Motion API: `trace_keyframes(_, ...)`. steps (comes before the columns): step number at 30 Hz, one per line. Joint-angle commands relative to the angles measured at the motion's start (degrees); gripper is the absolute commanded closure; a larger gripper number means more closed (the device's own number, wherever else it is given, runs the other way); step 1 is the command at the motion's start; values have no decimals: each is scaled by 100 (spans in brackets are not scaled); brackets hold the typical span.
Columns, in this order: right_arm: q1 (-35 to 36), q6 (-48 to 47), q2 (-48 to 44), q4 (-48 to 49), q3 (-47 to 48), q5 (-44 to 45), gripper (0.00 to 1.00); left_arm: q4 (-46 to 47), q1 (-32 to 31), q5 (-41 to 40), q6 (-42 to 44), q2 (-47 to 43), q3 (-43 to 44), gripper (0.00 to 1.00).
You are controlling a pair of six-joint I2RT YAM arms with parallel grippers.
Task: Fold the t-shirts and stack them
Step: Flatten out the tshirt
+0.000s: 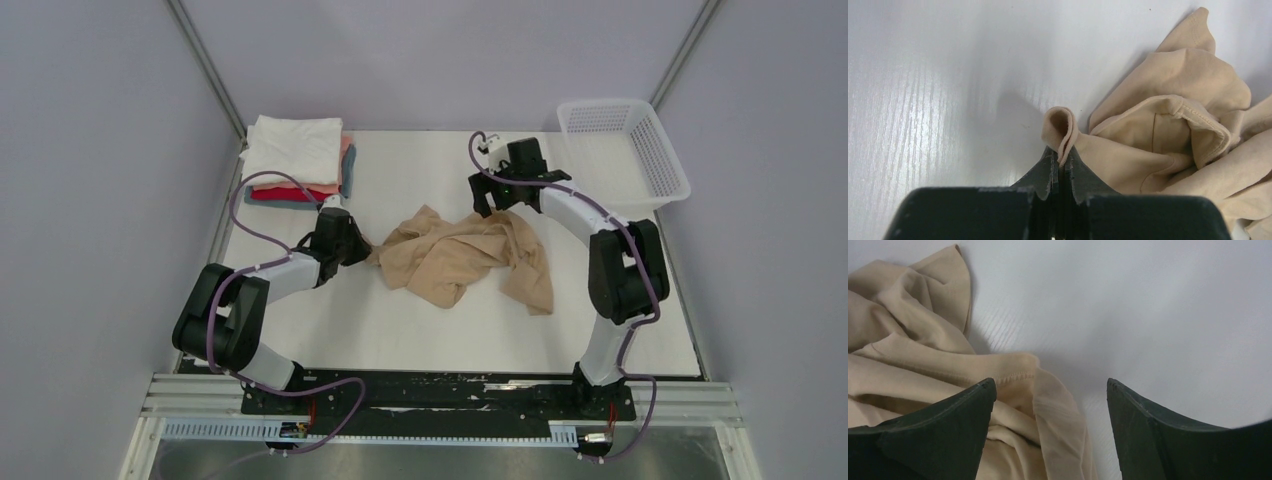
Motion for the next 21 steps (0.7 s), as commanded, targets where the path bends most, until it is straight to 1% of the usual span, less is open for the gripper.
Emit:
trace_keyframes(1,66,-243,380,-381,481,70,24,203,7,-76,164,-99,19,100)
trace_keyframes(4,84,-333,454,-387,423,-65,31,164,2,-177,206,-93,47,100)
trace_keyframes(5,80,-325,498,-385,428,-52,34,153,2,-189,215,-89,59,100)
trace_keyframes(7,81,-275,571,-392,471,87,47,129,5,-202,241,-73,97,100)
trace_keyframes(9,76,-201,606,-382,512,218,57,117,3,-194,249,-63,121,100)
trace_keyframes(12,83,-50,589,-333,598,403,71,122,6,-198,262,-66,124,100)
trace_keyframes(16,78,253,470,-163,667,784,86,125,3,-292,281,-117,124,100)
trace_keyframes(19,78,413,289,-52,582,957,99,88,2,-504,257,-207,136,100)
trace_keyframes(21,76,568,105,30,450,1274,100,-25,3,-722,208,-282,194,100)
